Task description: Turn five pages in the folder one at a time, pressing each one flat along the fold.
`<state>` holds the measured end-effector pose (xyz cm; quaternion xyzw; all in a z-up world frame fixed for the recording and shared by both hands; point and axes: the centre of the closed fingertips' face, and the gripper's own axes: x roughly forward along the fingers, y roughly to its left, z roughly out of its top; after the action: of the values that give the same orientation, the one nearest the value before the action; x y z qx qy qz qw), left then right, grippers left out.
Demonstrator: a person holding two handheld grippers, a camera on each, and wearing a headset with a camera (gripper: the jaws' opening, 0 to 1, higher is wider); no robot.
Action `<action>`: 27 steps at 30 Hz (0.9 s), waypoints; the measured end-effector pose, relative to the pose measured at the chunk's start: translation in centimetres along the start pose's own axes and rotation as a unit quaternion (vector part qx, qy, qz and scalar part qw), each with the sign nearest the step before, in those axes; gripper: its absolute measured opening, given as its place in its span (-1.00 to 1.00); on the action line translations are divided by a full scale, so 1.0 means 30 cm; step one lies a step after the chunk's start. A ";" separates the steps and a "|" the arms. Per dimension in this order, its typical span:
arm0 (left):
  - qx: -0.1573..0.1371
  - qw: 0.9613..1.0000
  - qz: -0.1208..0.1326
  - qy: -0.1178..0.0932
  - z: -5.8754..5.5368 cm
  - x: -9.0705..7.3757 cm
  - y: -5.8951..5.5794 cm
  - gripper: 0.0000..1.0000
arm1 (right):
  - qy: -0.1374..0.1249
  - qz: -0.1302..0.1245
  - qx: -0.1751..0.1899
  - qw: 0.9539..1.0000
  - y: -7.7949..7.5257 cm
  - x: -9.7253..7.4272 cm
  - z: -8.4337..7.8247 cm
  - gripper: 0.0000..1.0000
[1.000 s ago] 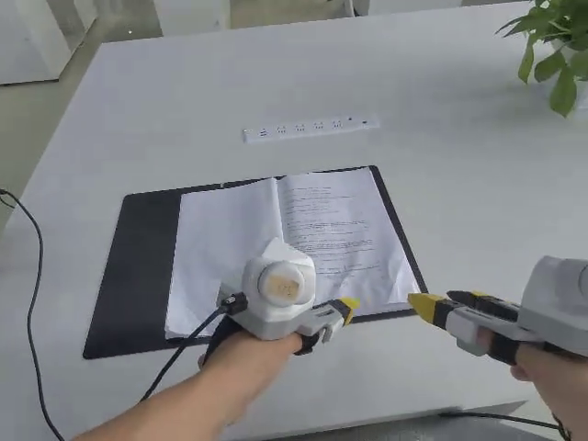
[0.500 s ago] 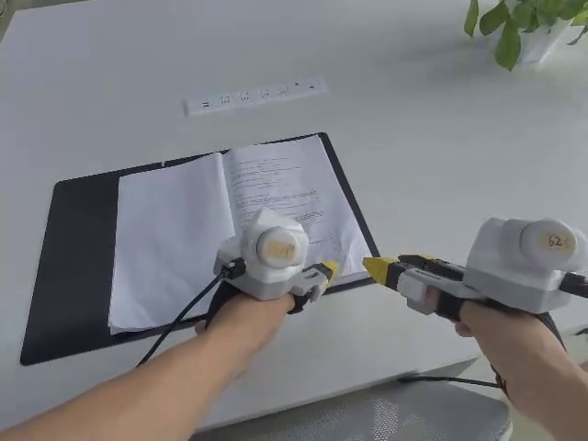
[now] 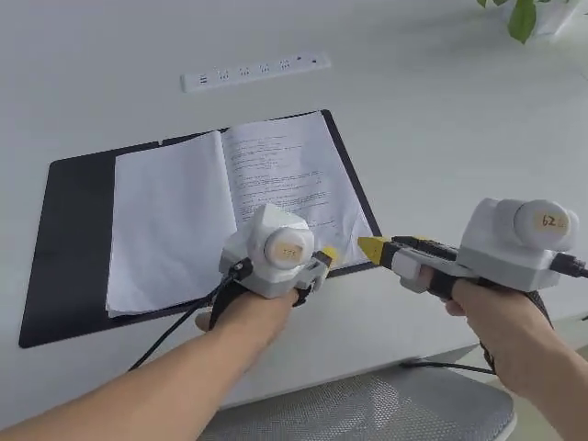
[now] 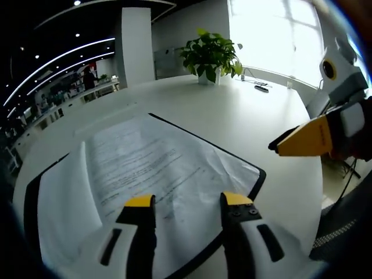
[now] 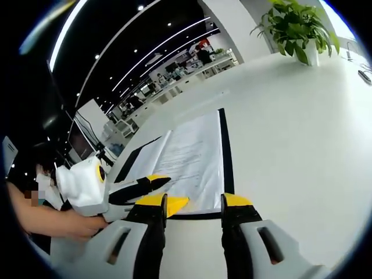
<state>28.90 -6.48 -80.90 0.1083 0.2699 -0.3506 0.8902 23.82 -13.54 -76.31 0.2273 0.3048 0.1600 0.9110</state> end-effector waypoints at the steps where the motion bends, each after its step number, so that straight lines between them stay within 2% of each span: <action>1: -0.004 1.000 -0.001 -0.002 -0.001 0.000 0.001 -0.13 | 0.000 0.001 0.000 1.000 0.000 0.000 0.000 -0.29; 6: -0.003 1.000 -0.003 -0.013 -0.002 0.001 0.004 -0.16 | -0.006 0.002 0.006 1.000 0.001 -0.003 0.001 -0.29; 14: -0.002 1.000 -0.004 -0.022 -0.004 -0.001 0.005 -0.19 | -0.014 -0.005 0.021 1.000 -0.025 -0.011 -0.003 -0.31; 18: -0.004 1.000 -0.002 -0.030 -0.003 -0.004 0.011 -0.28 | -0.012 -0.006 0.024 1.000 -0.030 -0.017 -0.012 -0.31; 24: -0.009 0.999 -0.002 -0.034 -0.004 -0.003 0.009 -0.30 | -0.010 -0.007 0.025 1.000 -0.026 -0.020 -0.020 -0.32; 27: -0.009 0.999 -0.003 -0.037 0.000 -0.007 0.008 -0.40 | -0.008 -0.004 0.023 1.000 -0.023 -0.018 -0.022 -0.32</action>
<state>28.93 -6.17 -80.77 0.0861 0.2404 -0.3547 0.8994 23.10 -14.15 -76.88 0.2483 0.3017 0.1470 0.9087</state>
